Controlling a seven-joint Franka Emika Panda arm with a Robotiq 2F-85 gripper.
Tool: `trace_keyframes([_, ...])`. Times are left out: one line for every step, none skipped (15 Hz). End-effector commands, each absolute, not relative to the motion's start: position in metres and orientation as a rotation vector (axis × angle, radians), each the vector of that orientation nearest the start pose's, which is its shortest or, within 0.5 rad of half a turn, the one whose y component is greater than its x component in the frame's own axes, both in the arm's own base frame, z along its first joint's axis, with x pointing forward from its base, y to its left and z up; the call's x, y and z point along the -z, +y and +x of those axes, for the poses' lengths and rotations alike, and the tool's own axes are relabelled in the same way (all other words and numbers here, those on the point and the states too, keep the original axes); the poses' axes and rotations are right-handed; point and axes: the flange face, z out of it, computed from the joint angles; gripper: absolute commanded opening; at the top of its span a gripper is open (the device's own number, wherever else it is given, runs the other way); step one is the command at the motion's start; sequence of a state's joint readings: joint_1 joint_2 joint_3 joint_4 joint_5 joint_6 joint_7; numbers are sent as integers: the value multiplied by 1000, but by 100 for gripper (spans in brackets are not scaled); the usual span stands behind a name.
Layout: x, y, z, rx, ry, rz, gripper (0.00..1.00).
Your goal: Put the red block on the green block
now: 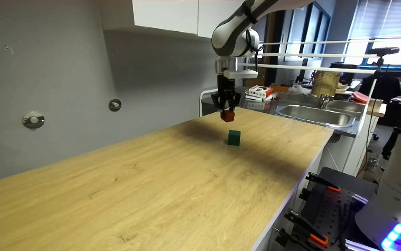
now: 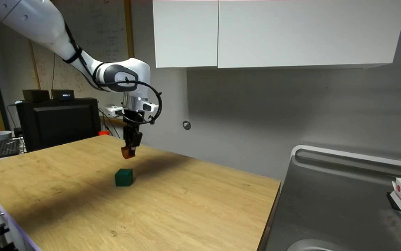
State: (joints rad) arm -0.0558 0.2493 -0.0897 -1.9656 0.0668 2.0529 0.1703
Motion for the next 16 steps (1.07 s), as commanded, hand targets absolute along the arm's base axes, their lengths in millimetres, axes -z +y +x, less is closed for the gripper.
trace_keyframes([-321, -82, 581, -324, 553, -3048, 18])
trace_keyframes([-315, -82, 580, -339, 554, -3045, 18])
trace_keyframes([-310, -82, 579, -355, 553, -3042, 18])
trace_keyframes([-306, -82, 578, -369, 553, -3041, 18])
trace_keyframes([-301, -82, 576, -386, 555, -3038, 18])
trace_keyframes([-296, -83, 575, -403, 558, -3036, 18])
trace_keyframes([-289, -83, 575, -419, 562, -3034, 18])
trace_keyframes([-285, -85, 574, -434, 567, -3031, 18])
trace_keyframes([-282, -86, 572, -446, 572, -3029, 18])
trace_keyframes([-278, -88, 570, -458, 575, -3026, 18])
trace_keyframes([-278, -89, 569, -463, 580, -3021, 18])
trace_keyframes([-277, -91, 568, -466, 584, -3018, 18])
trace_keyframes([-277, -92, 567, -469, 586, -3017, 18])
trace_keyframes([-276, -92, 567, -470, 587, -3015, 18])
trace_keyframes([-276, -93, 567, -472, 590, -3014, 18])
trace_keyframes([-277, -93, 566, -474, 591, -3012, 18])
